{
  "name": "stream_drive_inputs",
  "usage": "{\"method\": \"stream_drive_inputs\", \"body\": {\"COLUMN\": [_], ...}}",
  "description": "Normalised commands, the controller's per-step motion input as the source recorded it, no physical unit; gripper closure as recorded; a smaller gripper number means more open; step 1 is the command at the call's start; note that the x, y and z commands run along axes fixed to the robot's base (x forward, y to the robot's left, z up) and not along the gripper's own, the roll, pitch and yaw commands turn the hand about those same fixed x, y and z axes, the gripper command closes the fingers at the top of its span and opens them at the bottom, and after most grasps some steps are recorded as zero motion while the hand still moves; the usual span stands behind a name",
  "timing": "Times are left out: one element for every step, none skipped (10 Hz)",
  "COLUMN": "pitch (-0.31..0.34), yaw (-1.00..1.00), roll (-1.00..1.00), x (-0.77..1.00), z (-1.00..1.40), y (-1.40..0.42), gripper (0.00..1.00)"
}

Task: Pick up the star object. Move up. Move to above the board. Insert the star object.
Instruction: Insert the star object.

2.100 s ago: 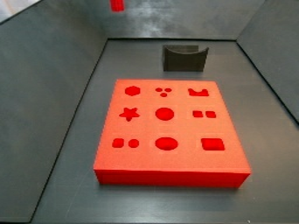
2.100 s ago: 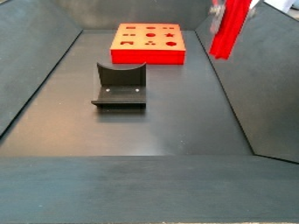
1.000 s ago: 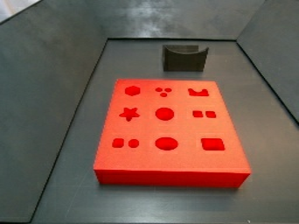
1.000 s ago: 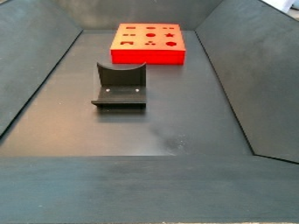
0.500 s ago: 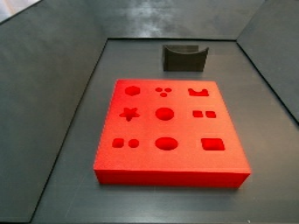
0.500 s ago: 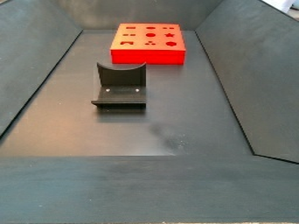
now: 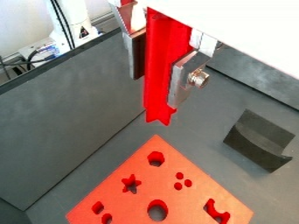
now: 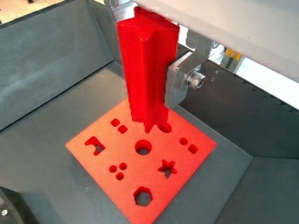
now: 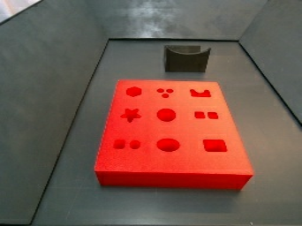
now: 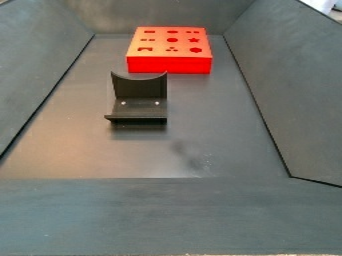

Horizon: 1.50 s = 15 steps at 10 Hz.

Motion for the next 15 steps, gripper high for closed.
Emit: {"method": "stream_drive_inputs", "body": {"pitch": [0.000,-0.076,-0.003,0.000,0.000,0.000,0.000,-0.010,-0.019,-0.043,-0.066,-0.053,-0.040,-0.041,-0.054], "yaw": [0.00,0.00,0.05,0.12,0.08,0.17,0.00,0.00,0.00,-0.03,-0.04,-0.04,-0.03,-0.02,-0.01], "roll": [0.00,0.01,0.04,0.03,0.00,0.07,0.00,-0.02,-0.03,-0.02,0.00,0.00,0.00,0.00,0.00], "x": [-0.03,-0.29,-0.45,-0.46,-0.47,-0.32,-0.04,0.00,0.05,0.18,0.22,0.23,0.19,0.17,0.19], "z": [0.00,-0.51,-0.99,-1.00,-1.00,-0.94,-0.83,-0.77,-0.74,-0.74,-0.81,-0.85,-0.89,-0.91,-0.86], "y": [0.00,-0.08,-0.25,-0.32,-0.17,-0.37,-0.22,-0.19,-0.16,-0.06,-0.02,0.00,0.00,0.00,0.00], "gripper": [1.00,1.00,1.00,1.00,1.00,1.00,1.00,1.00,1.00,1.00,1.00,1.00,1.00,1.00,1.00]}}
